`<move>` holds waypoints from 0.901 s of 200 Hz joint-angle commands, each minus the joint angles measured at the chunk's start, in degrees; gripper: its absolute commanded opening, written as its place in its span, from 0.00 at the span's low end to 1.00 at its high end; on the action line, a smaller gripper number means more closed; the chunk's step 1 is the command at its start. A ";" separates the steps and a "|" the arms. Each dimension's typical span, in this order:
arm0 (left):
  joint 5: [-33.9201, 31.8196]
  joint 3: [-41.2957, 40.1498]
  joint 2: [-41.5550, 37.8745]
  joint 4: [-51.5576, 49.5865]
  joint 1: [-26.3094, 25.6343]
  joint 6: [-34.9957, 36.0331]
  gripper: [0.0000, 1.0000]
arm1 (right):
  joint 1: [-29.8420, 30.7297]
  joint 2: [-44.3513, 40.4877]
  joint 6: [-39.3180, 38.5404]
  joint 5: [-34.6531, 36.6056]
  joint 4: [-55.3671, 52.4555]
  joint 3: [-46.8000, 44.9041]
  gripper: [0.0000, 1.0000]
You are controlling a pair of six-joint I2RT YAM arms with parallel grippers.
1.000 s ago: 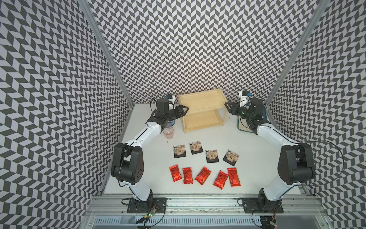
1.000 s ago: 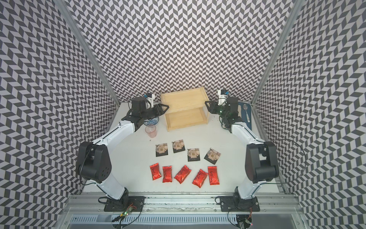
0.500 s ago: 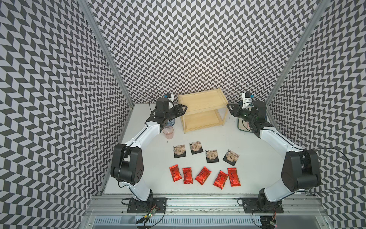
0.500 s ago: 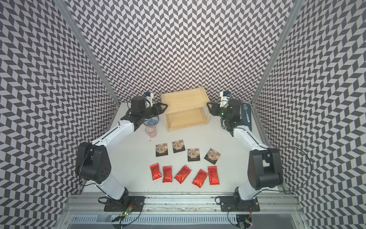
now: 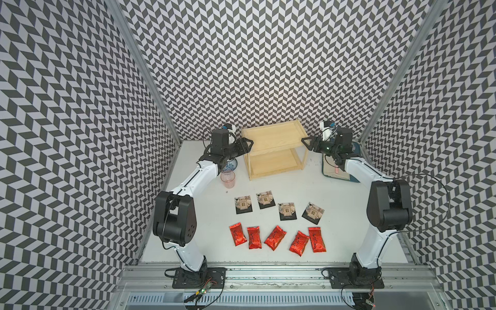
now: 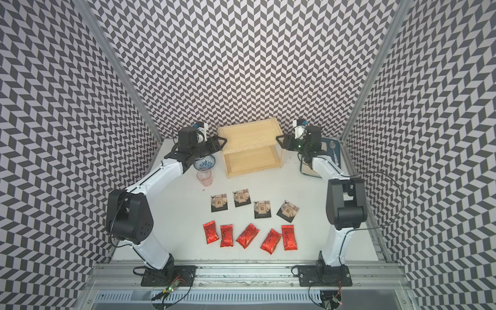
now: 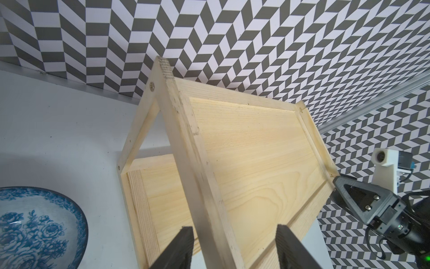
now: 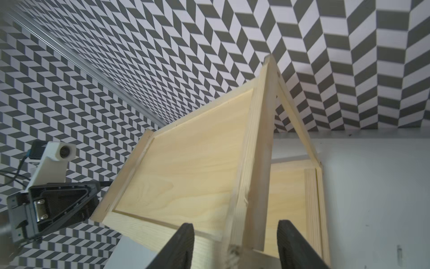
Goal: Place the tea bags on the shelf by color
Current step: Move the shelf to the center of the board.
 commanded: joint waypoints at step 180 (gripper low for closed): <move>-9.70 -1.64 -6.07 -2.53 -0.87 1.50 0.71 | 0.12 -14.01 2.22 4.14 5.26 -11.23 0.56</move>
